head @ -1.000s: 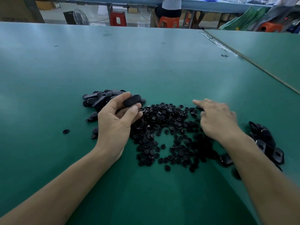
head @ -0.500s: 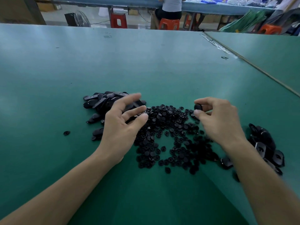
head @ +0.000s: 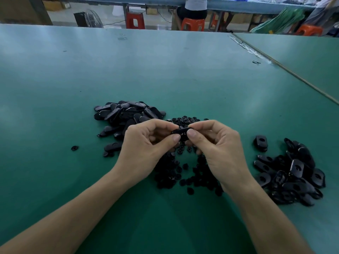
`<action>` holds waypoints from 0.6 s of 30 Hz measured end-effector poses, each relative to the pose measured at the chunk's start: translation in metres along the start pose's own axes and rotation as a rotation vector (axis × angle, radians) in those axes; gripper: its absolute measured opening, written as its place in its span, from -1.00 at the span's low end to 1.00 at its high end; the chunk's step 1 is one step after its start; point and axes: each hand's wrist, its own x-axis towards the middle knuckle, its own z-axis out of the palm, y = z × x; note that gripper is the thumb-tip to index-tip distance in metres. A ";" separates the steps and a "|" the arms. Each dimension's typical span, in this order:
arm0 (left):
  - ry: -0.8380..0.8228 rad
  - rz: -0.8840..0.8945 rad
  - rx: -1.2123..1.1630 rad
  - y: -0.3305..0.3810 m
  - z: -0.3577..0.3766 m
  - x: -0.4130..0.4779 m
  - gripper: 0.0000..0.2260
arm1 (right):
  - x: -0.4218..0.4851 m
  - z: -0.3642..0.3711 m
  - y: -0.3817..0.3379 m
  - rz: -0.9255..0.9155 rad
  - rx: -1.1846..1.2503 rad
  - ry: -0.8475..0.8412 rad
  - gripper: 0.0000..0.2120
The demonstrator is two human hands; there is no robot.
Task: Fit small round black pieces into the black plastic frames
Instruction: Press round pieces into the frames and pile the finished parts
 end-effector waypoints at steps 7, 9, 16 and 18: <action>0.019 -0.004 -0.016 -0.001 0.000 0.001 -0.88 | -0.002 -0.001 0.002 0.005 -0.044 0.047 -0.92; 0.026 0.000 -0.011 -0.001 0.000 0.002 -0.83 | -0.002 -0.001 0.003 0.023 -0.037 0.046 -0.94; 0.025 -0.022 -0.017 -0.001 0.001 -0.001 -0.79 | -0.003 0.000 0.004 0.000 -0.017 0.037 -0.88; 0.002 -0.021 0.016 0.001 0.001 -0.001 -0.75 | -0.003 0.000 0.003 -0.031 0.000 0.051 -0.86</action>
